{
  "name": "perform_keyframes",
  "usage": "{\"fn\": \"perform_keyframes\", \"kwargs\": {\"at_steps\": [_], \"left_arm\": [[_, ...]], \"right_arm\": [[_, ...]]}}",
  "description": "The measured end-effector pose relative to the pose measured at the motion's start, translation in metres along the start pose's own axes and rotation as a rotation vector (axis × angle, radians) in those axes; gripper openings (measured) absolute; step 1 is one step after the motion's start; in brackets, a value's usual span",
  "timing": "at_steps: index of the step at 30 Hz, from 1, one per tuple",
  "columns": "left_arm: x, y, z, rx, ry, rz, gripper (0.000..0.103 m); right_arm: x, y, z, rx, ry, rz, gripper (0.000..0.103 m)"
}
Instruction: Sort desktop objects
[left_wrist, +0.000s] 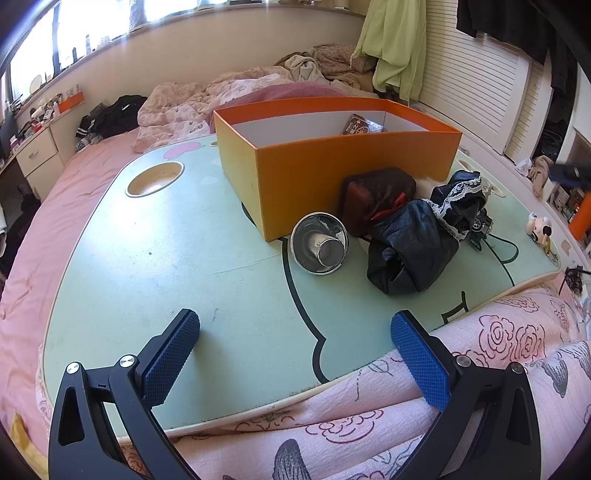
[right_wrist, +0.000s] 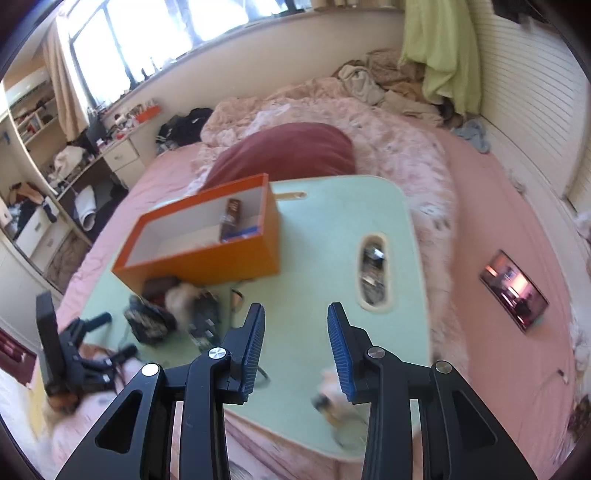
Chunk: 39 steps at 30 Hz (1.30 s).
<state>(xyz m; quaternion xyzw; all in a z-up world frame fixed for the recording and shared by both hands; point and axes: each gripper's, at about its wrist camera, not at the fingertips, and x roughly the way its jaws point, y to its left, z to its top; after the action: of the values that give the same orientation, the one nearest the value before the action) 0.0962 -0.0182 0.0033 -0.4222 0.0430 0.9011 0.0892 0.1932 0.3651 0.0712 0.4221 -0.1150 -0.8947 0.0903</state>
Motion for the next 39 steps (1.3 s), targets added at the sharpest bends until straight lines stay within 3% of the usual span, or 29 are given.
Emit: {"fn": "perform_keyframes", "kwargs": {"at_steps": [6, 7, 10, 15, 18, 19, 21, 22, 23, 27, 30, 31, 32, 34, 39], "left_arm": [[0.000, 0.000, 0.000, 0.001, 0.000, 0.001, 0.103], [0.000, 0.001, -0.001, 0.000, -0.001, 0.000, 0.103], [0.001, 0.000, -0.001, -0.001, -0.001, -0.001, 0.103], [0.000, 0.000, -0.001, -0.001, -0.001, 0.000, 0.103], [0.000, 0.000, 0.000, -0.001, -0.002, -0.001, 0.103], [0.001, 0.000, -0.001, -0.001, -0.001, 0.000, 0.103], [0.000, 0.000, 0.000, 0.000, -0.001, -0.001, 0.103], [0.001, 0.000, 0.000, -0.001, -0.001, -0.001, 0.103], [0.001, 0.000, 0.000, -0.001, -0.001, -0.001, 0.103], [0.001, -0.001, 0.000, -0.001, -0.002, -0.002, 0.103], [0.001, -0.001, 0.000, -0.001, -0.003, -0.002, 0.103], [0.001, 0.000, 0.000, -0.001, -0.002, -0.002, 0.103], [0.001, 0.000, 0.000, -0.001, -0.002, -0.002, 0.103], [0.001, -0.001, 0.000, -0.001, -0.002, -0.001, 0.103], [0.001, -0.001, 0.001, -0.001, -0.003, -0.001, 0.103]], "right_arm": [[0.029, -0.014, -0.045, 0.018, 0.044, 0.041, 0.034], [0.036, -0.010, -0.045, 0.011, 0.038, 0.044, 0.031], [0.059, 0.010, -0.038, -0.031, 0.052, 0.067, 0.009], [0.081, 0.057, -0.032, -0.177, 0.079, 0.095, 0.009], [0.069, 0.059, -0.019, -0.148, 0.043, 0.152, 0.012], [0.062, 0.055, -0.008, -0.115, 0.017, 0.171, 0.019], [0.052, 0.048, 0.018, -0.056, -0.047, 0.147, 0.033], [0.052, 0.047, 0.034, -0.037, -0.070, 0.118, 0.046], [0.055, 0.047, 0.048, -0.029, -0.074, 0.093, 0.051], [0.097, 0.051, 0.100, -0.011, 0.010, 0.037, 0.051], [0.129, 0.060, 0.115, -0.034, 0.080, -0.021, 0.051], [0.140, 0.063, 0.115, -0.039, 0.118, -0.052, 0.044], [0.148, 0.065, 0.112, -0.031, 0.155, -0.067, 0.026], [0.155, 0.063, 0.102, -0.010, 0.187, -0.080, 0.021], [0.136, 0.068, 0.079, -0.018, 0.175, -0.087, 0.025]]}}
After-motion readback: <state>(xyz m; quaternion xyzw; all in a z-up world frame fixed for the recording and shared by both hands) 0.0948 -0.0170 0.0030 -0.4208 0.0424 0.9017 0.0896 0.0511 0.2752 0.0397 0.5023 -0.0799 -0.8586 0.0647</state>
